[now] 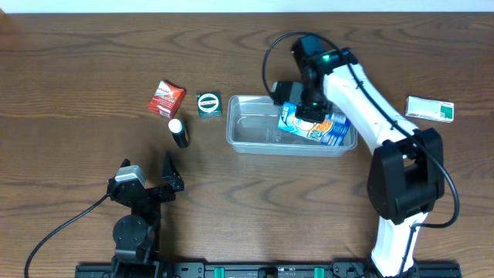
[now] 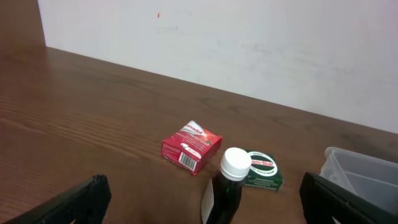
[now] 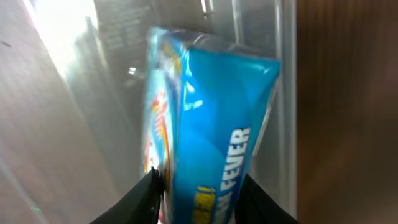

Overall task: Pack container
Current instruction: 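Lower the blue box into the container and tip it flat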

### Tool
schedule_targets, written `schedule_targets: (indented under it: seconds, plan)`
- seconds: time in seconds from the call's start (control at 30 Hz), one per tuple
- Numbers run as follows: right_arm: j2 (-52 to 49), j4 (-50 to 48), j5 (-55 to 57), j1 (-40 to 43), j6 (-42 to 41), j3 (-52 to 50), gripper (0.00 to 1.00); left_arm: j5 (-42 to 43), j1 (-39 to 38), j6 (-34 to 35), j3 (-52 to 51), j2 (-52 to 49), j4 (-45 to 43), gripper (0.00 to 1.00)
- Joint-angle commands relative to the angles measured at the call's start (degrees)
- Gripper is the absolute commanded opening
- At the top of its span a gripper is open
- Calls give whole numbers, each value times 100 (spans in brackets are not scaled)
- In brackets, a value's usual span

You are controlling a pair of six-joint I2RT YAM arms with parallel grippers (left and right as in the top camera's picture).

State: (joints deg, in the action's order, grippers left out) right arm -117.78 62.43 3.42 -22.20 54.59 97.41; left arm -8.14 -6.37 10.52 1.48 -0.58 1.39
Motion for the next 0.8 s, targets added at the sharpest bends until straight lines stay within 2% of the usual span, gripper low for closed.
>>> schedule_targets:
  seconds: [0.0, 0.53, 0.63, 0.77]
  plan:
    - [2, -142, 957, -175, 586, -2, 36, -133, 35, 9, -125, 28, 199, 98]
    - [96, -584, 1821, -715, 522, 9, 34, -133, 35, 11, -125, 28, 201, 98]
    - [184, -570, 1792, -787, 96, 9, 35, -133, 35, 9, -125, 28, 201, 98]
    - [249, -472, 1397, -815, -1169, 9, 36, -133, 35, 9, -125, 28, 201, 98]
